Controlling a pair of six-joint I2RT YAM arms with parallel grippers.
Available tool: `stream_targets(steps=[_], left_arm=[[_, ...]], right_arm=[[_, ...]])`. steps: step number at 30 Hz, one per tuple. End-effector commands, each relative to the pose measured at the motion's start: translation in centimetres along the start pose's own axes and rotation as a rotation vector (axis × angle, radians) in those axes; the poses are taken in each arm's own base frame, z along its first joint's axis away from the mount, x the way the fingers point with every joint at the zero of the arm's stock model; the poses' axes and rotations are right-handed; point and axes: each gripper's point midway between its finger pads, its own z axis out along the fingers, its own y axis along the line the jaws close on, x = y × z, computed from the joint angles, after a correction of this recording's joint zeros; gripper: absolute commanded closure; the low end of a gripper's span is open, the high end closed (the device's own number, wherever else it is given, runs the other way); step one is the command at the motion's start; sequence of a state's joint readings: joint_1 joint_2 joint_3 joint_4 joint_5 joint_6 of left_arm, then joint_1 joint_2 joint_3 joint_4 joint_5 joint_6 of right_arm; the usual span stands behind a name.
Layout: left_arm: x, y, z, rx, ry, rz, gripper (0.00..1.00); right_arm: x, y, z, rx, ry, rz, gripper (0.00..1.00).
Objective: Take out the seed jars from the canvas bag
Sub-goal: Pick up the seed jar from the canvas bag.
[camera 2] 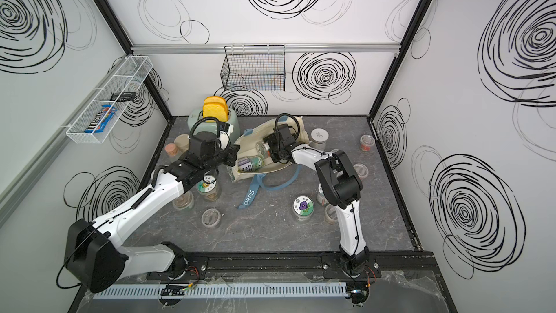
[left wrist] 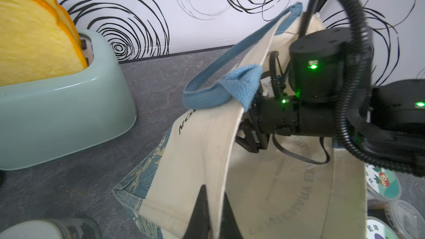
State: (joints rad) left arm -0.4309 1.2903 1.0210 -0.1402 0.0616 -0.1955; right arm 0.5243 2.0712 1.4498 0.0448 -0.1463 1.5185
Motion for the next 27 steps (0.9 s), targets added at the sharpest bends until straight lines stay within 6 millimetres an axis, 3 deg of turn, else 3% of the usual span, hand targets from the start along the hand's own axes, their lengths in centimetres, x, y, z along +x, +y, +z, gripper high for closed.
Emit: stream_targets(steps=[1,3,6,13,15,18,20,24,27], left_arm=[[-3.8,0.2,-1.7,0.026,-0.124,-0.029,0.98],[-3.9,0.8,-1.9,0.037,-0.132,-0.059,0.98],[-4.1,1.5,-2.0,0.029,-0.132,-0.072,0.88],[-4.2,3.1,-0.8,-0.006,-0.09,-0.089,0.82],[-4.3,3.5,-0.6,-0.007,-0.084,-0.094,0.68],[-5.2,4.0,-1.1,-0.01,-0.104,-0.103,0.35],[-6.4,4.1,-1.8,-0.003,-0.133,-0.107,0.22],[-8.8,4.4,-3.3,0.027,-0.173,-0.14,0.04],[-10.4,2.7,-5.5,0.087,-0.217,-0.142,0.04]], right_arm=[[-0.6,7.8,-3.4,-0.217,0.0,-0.024,0.3],[-0.1,9.1,-3.9,-0.241,0.031,-0.029,0.3],[0.8,10.2,-5.2,-0.305,0.08,-0.007,0.3],[2.9,13.2,-10.4,-0.451,0.187,0.019,0.3],[3.3,13.7,-12.0,-0.484,0.215,0.026,0.29],[3.5,14.0,-14.5,-0.528,0.245,0.044,0.29],[3.4,14.3,-16.4,-0.555,0.248,0.048,0.29],[3.1,15.0,-19.6,-0.585,0.237,0.047,0.29],[2.9,15.1,-21.6,-0.601,0.215,0.045,0.29]])
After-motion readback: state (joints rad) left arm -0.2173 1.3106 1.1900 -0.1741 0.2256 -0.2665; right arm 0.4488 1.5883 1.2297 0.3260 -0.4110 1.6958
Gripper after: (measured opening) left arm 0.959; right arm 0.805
